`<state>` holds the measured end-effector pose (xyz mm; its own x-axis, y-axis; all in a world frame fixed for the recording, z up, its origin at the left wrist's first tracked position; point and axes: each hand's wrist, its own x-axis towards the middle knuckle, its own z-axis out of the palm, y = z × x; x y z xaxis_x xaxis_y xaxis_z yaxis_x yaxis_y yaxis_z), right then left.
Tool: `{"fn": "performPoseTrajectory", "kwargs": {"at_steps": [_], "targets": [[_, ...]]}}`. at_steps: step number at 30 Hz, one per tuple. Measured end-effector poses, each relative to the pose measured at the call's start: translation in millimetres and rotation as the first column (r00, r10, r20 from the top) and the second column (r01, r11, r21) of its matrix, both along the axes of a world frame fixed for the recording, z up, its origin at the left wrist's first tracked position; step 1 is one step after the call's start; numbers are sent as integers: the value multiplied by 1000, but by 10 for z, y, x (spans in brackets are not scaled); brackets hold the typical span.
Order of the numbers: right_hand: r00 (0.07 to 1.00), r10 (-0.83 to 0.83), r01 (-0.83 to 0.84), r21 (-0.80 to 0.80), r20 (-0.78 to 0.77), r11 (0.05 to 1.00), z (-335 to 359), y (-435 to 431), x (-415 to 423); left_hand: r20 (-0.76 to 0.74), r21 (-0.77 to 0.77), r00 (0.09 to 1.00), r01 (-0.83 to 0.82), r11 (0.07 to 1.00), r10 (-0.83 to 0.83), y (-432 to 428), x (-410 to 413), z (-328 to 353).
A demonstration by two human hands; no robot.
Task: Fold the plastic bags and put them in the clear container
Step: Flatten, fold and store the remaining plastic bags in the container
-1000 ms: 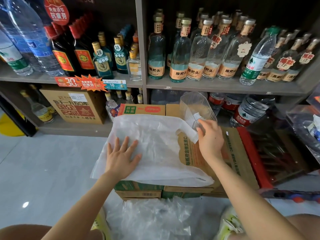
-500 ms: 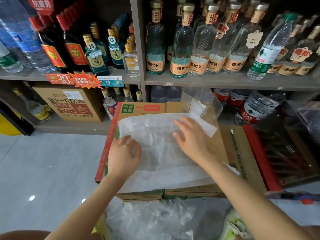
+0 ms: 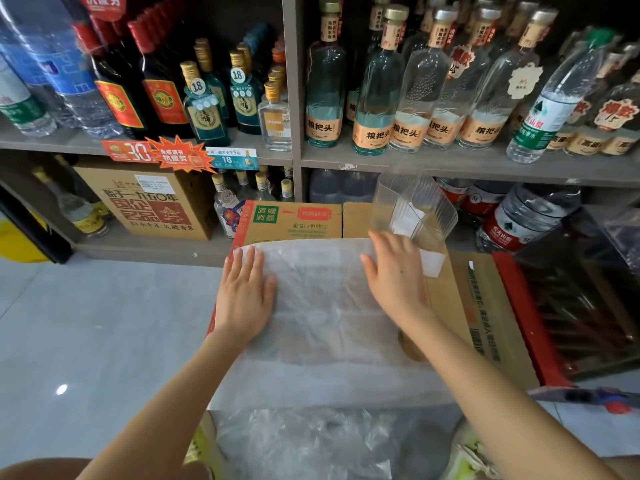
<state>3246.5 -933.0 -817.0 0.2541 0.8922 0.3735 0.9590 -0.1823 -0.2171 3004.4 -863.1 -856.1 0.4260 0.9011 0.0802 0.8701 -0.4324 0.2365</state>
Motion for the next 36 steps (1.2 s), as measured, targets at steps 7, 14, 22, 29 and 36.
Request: {"fn": "performPoseTrajectory", "kwargs": {"at_steps": [7,14,22,29,36], "targets": [[979,79,-121,-225,-189,967,42,213,214,7,-102,992,123,987,-123,81,-148,-115],[995,78,-41,-444,67,895,99,171,282,32,-184,982,187,965,-184,165,-272,-52],[962,267,-264,-407,-52,874,-102,321,-764,-37,31,994,103,994,-102,193,9,-43],[998,56,-32,-518,29,855,-471,-122,-159,-97,-46,992,74,996,-78,196,-8,-210],[999,39,-42,-437,-15,898,-176,-532,141,-114,-72,993,22,997,-30,234,52,-177]]}}
